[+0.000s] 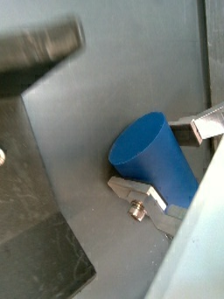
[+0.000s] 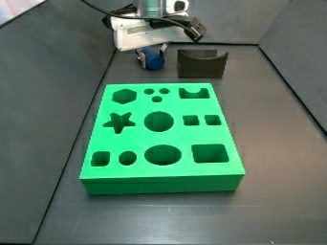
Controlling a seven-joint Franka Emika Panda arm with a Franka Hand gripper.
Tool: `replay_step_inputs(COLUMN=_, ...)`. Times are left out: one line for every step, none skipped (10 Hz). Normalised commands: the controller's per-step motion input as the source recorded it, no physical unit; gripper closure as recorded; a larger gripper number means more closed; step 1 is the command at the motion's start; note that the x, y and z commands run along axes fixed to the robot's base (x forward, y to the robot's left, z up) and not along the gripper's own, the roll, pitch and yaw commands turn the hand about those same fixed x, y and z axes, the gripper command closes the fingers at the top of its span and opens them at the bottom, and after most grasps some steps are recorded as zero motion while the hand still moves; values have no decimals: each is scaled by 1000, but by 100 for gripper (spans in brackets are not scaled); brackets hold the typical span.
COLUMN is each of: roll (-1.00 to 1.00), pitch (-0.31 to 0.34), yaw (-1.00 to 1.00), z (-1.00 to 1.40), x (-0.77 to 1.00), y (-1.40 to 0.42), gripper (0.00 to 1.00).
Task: Pick up the oval object. Move up. Place the oval object on the fixture. Regrasp the oval object. Move to above the board. Insert the oval object.
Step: Pick up the oval object, then move up, then place the oval object on the fixture.
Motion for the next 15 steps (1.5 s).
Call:
replay_step_inputs(roll=0, pitch=0, yaw=0, z=0, x=0, y=0, gripper=100)
replay_step_inputs(roll=0, pitch=0, yaw=0, z=0, x=0, y=0, gripper=100)
replay_step_inputs(roll=0, pitch=0, yaw=0, z=0, x=0, y=0, gripper=100)
replay_step_inputs(roll=0, pitch=0, yaw=0, z=0, x=0, y=0, gripper=100)
replay_step_inputs(roll=0, pitch=0, yaw=0, z=0, x=0, y=0, gripper=100)
replay_step_inputs(roll=0, pitch=0, yaw=0, z=0, x=0, y=0, gripper=100)
replay_step_inputs(roll=0, pitch=0, yaw=0, z=833, x=0, y=0, gripper=100)
replay_step_inputs(roll=11, pitch=17, yaw=-31, z=803, x=-31, y=60, gripper=100)
replay_step_inputs(roll=20, pitch=29, yaw=-41, z=676, x=-47, y=56, gripper=100)
replay_step_inputs(roll=28, pitch=33, yaw=-41, z=498, x=-36, y=33, gripper=100)
replay_step_inputs(roll=36, pitch=43, yaw=-37, z=351, x=-30, y=24, gripper=100)
replay_step_inputs(roll=42, pitch=44, yaw=-35, z=250, x=-25, y=20, gripper=100)
replay_step_inputs(roll=0, pitch=0, yaw=0, z=1000, x=0, y=0, gripper=100)
replay_step_inputs(roll=2, pitch=13, yaw=3, z=1000, x=-3, y=-2, gripper=100)
replay_step_inputs(roll=5, pitch=22, yaw=0, z=1000, x=-9, y=-1, gripper=100)
